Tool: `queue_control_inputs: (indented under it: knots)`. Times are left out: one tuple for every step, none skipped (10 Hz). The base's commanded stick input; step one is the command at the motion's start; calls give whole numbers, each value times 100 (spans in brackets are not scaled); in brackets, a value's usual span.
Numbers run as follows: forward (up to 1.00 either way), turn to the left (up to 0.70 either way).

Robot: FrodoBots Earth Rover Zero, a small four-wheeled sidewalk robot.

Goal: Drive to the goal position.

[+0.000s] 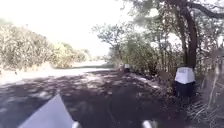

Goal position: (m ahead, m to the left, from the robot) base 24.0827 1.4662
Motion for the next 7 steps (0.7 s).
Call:
queue_control_inputs:
  knots:
    - [50,0]
    - [50,0]
    - [50,0]
    - [50,0]
    - [50,0]
    - [50,0]
    - [50,0]
